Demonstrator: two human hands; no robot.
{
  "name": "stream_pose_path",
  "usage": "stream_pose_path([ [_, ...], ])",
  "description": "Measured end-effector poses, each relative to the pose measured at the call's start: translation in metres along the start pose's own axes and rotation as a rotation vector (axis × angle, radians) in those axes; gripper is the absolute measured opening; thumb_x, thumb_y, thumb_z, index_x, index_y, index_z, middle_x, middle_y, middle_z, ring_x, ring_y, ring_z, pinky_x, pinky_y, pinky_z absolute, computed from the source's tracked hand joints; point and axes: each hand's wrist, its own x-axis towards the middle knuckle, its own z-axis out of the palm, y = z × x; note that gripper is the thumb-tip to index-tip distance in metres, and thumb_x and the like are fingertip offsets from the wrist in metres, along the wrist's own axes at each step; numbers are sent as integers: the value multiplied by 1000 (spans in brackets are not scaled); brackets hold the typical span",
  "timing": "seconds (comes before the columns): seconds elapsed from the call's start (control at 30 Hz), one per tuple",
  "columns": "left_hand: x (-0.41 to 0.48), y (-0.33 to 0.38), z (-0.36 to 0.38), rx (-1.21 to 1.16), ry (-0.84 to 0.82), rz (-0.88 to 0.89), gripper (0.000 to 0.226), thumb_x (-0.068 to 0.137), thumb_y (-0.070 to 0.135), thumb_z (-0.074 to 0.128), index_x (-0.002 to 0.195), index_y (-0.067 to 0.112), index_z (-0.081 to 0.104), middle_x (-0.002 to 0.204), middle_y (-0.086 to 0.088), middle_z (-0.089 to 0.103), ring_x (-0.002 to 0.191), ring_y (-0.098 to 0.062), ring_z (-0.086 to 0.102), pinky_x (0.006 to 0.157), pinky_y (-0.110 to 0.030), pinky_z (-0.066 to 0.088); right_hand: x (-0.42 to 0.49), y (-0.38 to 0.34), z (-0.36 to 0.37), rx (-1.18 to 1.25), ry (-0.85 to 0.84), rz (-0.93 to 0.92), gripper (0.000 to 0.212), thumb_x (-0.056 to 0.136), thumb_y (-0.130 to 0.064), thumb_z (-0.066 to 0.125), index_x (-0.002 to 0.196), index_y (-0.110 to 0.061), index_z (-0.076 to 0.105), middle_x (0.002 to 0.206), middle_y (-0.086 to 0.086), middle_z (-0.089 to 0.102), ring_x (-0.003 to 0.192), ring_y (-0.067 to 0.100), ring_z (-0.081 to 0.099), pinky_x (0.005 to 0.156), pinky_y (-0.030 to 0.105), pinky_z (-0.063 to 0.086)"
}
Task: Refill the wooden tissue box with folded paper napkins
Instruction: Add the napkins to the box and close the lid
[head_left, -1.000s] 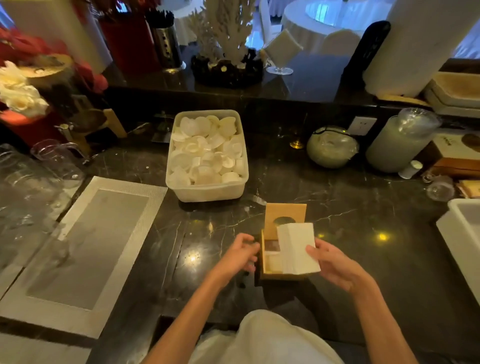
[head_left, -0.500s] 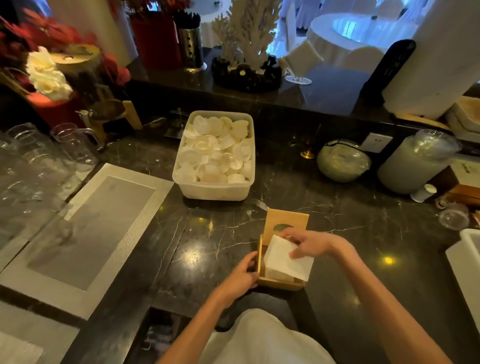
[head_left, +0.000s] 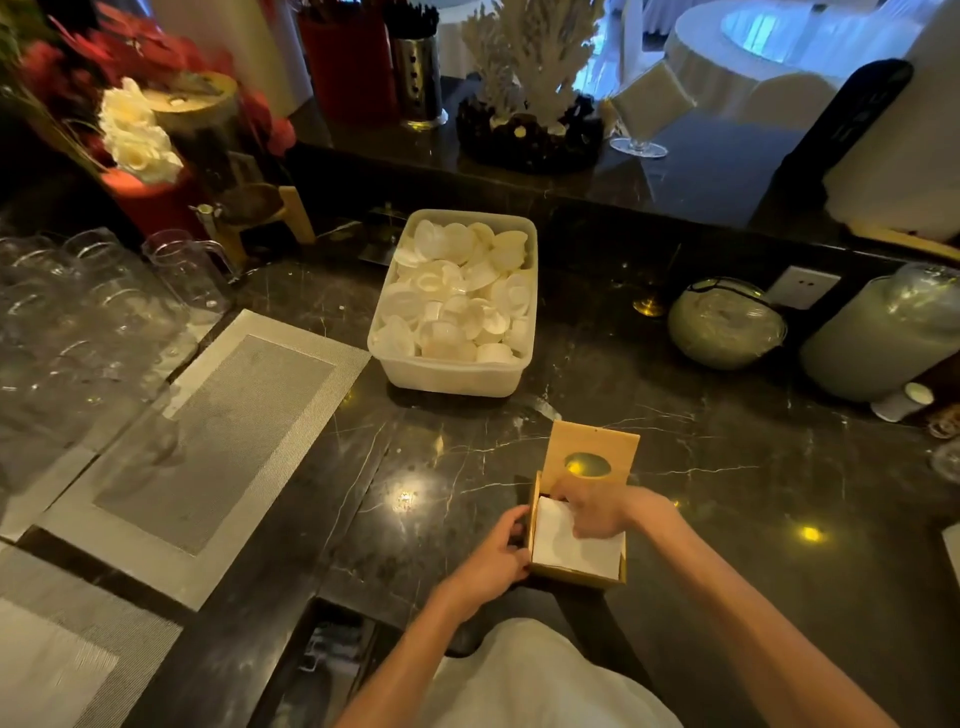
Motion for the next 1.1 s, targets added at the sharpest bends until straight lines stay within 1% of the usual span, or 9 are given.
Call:
stream_pose_path([
  [0.07,1,-1,0,-1,2,1,64,97,7,51,150,34,28,151,3,41,132,-17,47,97,-31,51,1,0,2,11,30,-6,57,92,-8,50,145,-23,37,143,7,47,131,27,45,104,39,39],
  [0.17,3,-3,2,8,14,-3,64,98,4,48,151,33,27,153,2,39,135,-20,44,106,-38,47,4,1,11,29,37,-19,52,95,-8,45,145,-18,39,146,9,47,135,29,42,111,42,36],
  [0.23,4,-3,3,11,22,-5,64,98,3,46,151,33,27,154,1,37,137,-21,43,107,-39,46,6,3,16,40,37,-19,48,96,-7,41,143,-15,42,146,11,47,136,29,42,112,43,35],
  [0.4,3,-3,4,18,37,-8,63,99,3,46,151,34,27,155,1,35,136,-21,43,108,-39,46,15,5,15,67,-21,8,44,97,-8,38,140,-13,46,142,11,50,134,30,44,110,43,35],
  [0.6,6,-3,3,23,28,-13,65,98,2,45,151,35,26,156,1,33,135,-21,43,107,-39,47,27,1,21,27,-34,62,41,96,-10,42,136,-14,51,137,10,55,126,28,51,107,41,42],
  [0.73,5,-5,3,20,26,-8,66,97,4,45,151,37,25,157,1,32,138,-22,41,109,-40,45,27,-1,13,16,-100,71,45,96,-9,41,140,-16,48,140,10,51,129,28,47,107,42,38],
  [0.8,5,-5,3,19,26,-7,66,97,3,45,151,37,26,157,2,32,138,-22,40,109,-41,44,27,-4,14,15,-91,78,44,98,-10,39,142,-14,45,143,10,50,132,28,45,109,42,36],
  [0.93,4,-3,3,33,17,1,63,98,2,44,150,33,27,154,1,36,134,-19,43,100,-33,47,24,-6,15,3,-71,80,42,99,-13,38,140,-13,47,143,11,50,132,28,45,109,41,36],
  [1.1,3,-1,5,40,20,4,63,99,1,43,151,31,25,152,1,37,131,-17,43,91,-26,46,19,-1,12,31,-21,71,46,98,-26,46,144,-20,46,144,7,50,134,27,44,107,41,37],
])
